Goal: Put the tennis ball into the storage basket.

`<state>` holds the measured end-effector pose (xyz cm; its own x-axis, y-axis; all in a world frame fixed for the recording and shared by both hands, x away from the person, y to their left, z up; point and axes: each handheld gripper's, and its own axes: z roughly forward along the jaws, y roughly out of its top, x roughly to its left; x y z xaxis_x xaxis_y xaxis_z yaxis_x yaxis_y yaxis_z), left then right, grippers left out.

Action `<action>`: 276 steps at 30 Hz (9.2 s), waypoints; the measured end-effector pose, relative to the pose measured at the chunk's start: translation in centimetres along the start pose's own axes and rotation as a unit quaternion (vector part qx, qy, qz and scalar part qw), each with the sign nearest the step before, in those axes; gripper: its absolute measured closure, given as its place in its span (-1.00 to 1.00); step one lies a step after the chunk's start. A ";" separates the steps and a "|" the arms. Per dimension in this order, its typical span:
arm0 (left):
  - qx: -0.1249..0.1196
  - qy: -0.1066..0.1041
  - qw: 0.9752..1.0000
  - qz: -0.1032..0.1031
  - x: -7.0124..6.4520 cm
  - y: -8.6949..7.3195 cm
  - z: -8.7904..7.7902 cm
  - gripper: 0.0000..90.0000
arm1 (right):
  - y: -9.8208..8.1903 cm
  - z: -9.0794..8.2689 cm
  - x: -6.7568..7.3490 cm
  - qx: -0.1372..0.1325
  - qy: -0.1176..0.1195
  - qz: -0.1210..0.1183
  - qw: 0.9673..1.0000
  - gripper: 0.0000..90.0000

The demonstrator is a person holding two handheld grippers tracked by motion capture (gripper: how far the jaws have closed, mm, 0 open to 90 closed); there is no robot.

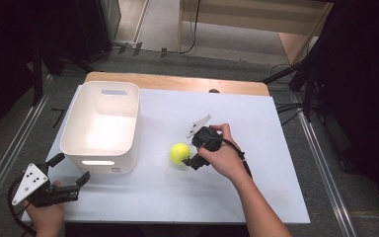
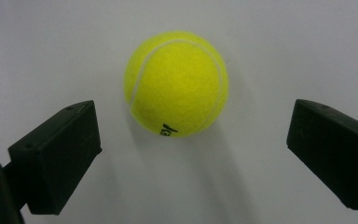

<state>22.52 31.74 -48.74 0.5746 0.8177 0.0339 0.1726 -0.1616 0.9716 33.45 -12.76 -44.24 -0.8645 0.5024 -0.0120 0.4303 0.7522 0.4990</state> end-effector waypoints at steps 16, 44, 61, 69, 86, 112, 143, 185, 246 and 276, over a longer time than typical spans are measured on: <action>0.000 0.000 1.000 -0.001 0.0 0.0 0.0 -1.00 | 1.4 2.0 0.2 0.029 0.013 -0.006 0.999 -0.96; 0.000 -0.001 1.000 -0.003 0.2 0.0 0.0 -1.00 | 2.4 5.0 0.1 0.061 0.028 -0.004 0.998 -0.89; 0.000 -0.002 1.000 -0.003 0.2 0.0 0.0 -1.00 | 2.8 4.6 -0.3 0.059 0.032 0.029 0.997 -0.48; 0.000 -0.002 1.000 -0.003 0.2 0.0 0.0 -1.00 | 3.4 3.3 -0.6 0.058 0.028 0.023 0.998 -0.48; 0.000 -0.002 1.000 -0.003 0.2 0.0 0.0 -1.00 | 6.0 1.3 -0.4 0.067 0.043 -0.001 0.997 -0.48; 0.001 -0.002 1.000 -0.003 0.1 0.0 0.0 -1.00 | 8.1 -0.5 -0.2 0.060 0.056 -0.026 0.996 -0.47; -0.004 -0.004 1.000 -0.008 0.2 0.0 0.1 -1.00 | 11.2 -2.2 0.6 0.041 0.063 -0.048 0.996 -0.47; -0.001 -0.004 1.000 -0.007 0.2 0.1 0.2 -1.00 | 14.5 -3.3 2.3 0.023 0.083 -0.075 0.993 -0.47; 0.003 -0.006 1.000 -0.007 0.3 0.1 0.2 -1.00 | 20.3 -1.5 6.2 0.007 0.105 -0.123 0.987 -0.47; 0.002 -0.006 1.000 -0.010 0.3 0.1 0.2 -1.00 | 19.8 -0.2 7.0 0.023 0.071 -0.129 0.989 -0.82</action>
<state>22.90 31.82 -48.68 0.5806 0.8141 0.0125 0.1873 -0.1486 0.9710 35.85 5.62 -34.25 -0.9733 0.2292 -0.0092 0.2000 0.8678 0.4548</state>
